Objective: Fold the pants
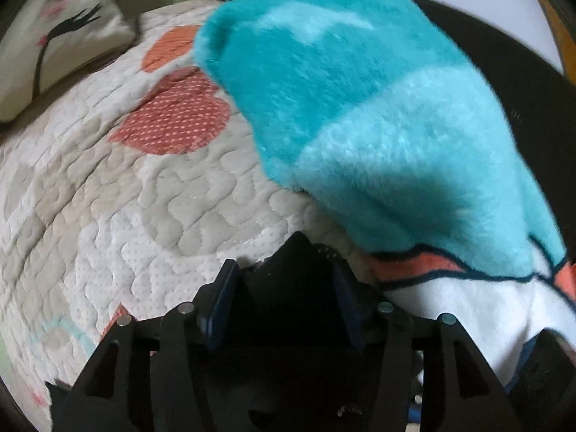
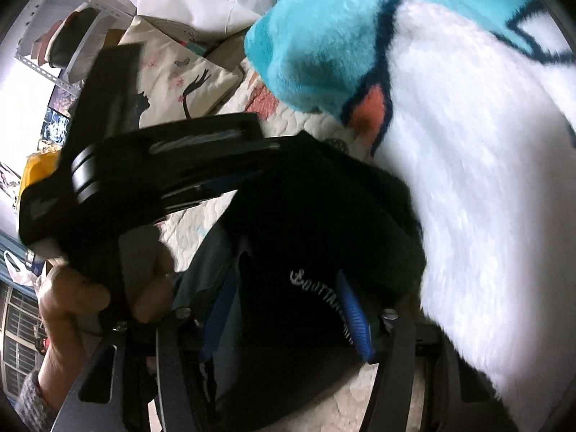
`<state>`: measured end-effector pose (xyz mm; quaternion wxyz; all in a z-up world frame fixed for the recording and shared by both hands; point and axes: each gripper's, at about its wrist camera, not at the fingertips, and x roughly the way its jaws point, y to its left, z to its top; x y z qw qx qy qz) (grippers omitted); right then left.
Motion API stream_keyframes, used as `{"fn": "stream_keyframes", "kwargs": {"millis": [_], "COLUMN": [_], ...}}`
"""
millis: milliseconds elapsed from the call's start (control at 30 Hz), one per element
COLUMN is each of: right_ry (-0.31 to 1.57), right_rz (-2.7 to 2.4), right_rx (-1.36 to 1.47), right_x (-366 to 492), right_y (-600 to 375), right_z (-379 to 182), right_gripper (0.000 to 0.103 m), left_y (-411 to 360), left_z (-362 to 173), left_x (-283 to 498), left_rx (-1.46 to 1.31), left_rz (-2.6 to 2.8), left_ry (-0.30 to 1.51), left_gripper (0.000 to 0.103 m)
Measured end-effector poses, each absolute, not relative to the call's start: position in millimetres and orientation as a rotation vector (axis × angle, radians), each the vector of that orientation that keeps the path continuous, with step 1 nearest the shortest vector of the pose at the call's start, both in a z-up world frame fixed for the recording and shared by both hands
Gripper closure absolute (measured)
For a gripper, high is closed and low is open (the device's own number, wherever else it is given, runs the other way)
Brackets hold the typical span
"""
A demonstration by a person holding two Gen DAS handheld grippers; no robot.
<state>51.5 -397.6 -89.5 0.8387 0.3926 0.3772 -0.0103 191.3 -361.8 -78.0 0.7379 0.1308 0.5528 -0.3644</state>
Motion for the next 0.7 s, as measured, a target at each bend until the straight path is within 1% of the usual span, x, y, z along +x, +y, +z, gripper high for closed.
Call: {"fn": "stream_keyframes", "kwargs": {"millis": [33,67,100,200,400,600,700], "right_ry": [0.806,0.813,0.813,0.787,0.713,0.691,0.684], "right_rz": [-0.021,-0.016,-0.010,0.019,0.151,0.264,0.314], "right_rx": [0.833,0.849,0.868,0.853,0.746,0.665,0.568], "right_x": [53.2,54.0,53.5,52.7,47.7,39.7,36.2], "right_y": [-399.1,-401.3,-403.1,-399.6,-368.6,-334.9,-304.2], "right_z": [-91.1,-93.4,-94.4,-84.5,-45.6,-24.5,-9.1], "right_gripper": [0.069,0.088,0.091,0.092,0.092,0.093,0.093], "left_y": [-363.2,-362.3,-357.8,-340.4,-285.6,-204.6,-162.3], "left_z": [-77.8,-75.5,-70.3,-55.3,-10.7,24.2,36.4], "left_x": [188.0,184.4,180.4,177.0,160.3,141.5,134.3], "left_rx": [0.320,0.333,0.328,0.261,0.128,-0.024,-0.083], "left_rz": [-0.787,-0.793,-0.804,-0.807,-0.800,-0.762,-0.748], "left_ry": [1.200,1.182,1.161,1.143,1.071,1.001,0.964], "left_gripper": [0.068,0.071,0.075,0.079,0.080,0.080,0.080]}}
